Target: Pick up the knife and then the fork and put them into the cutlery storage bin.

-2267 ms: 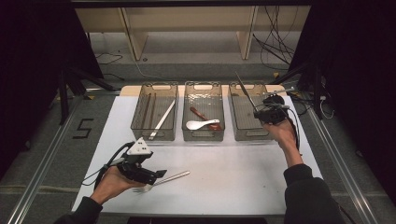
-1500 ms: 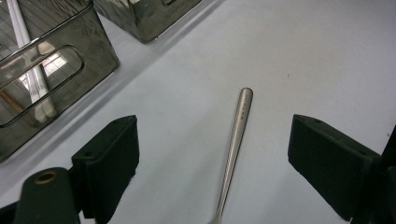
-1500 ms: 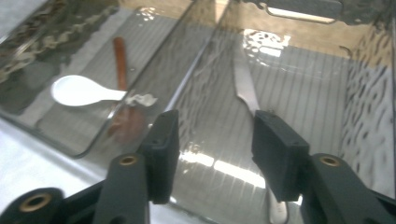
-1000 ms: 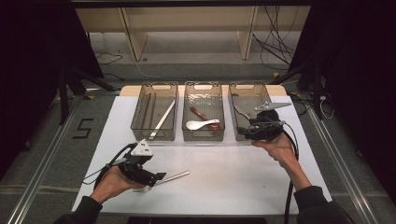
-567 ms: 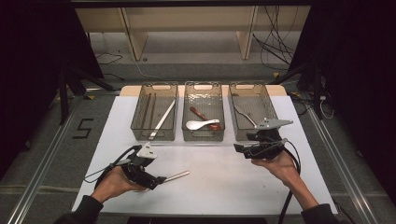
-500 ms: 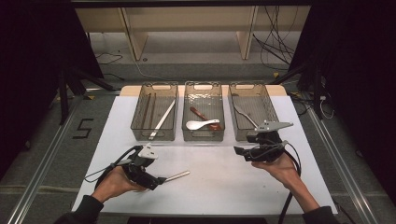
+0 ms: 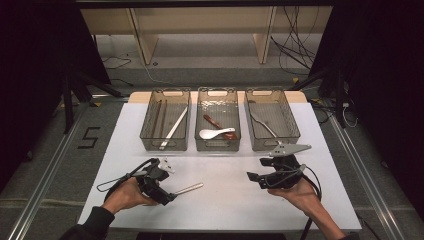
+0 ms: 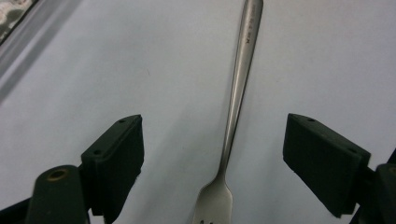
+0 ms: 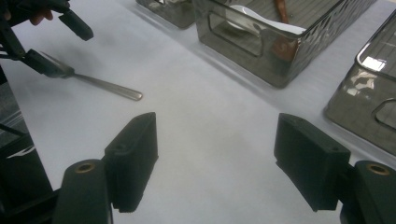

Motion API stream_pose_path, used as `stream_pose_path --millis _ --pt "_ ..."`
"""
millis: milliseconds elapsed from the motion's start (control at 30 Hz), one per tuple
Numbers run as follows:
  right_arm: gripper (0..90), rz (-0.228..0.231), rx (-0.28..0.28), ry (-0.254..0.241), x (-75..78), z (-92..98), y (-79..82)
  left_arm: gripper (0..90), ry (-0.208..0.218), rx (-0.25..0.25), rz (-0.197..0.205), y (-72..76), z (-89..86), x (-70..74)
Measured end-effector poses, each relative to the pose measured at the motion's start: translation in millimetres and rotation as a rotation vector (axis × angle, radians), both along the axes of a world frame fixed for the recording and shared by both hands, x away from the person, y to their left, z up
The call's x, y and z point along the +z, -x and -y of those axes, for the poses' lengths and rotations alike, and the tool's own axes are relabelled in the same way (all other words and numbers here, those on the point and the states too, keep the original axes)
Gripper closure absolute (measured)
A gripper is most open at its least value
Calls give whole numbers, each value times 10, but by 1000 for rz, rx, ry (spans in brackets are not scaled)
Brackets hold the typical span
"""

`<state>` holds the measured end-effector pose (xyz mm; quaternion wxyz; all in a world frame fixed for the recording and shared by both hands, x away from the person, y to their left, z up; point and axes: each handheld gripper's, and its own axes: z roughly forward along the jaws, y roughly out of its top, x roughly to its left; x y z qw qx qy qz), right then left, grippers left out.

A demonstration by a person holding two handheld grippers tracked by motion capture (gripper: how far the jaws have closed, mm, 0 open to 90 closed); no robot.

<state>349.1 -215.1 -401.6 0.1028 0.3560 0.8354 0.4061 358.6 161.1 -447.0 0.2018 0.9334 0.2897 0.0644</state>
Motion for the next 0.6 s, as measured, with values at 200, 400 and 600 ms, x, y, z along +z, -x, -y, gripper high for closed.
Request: stream_pose_path --millis 200,400,600 --pt "294 -11 -3 -3 -34 3 52 230 -23 -7 -6 -6 12 -34" --pt "285 -2 5 -20 -16 -4 112 269 -53 -31 -19 -7 49 -64" --pt "279 -5 6 -38 -18 -3 179 305 -79 -43 -24 -8 85 -84"
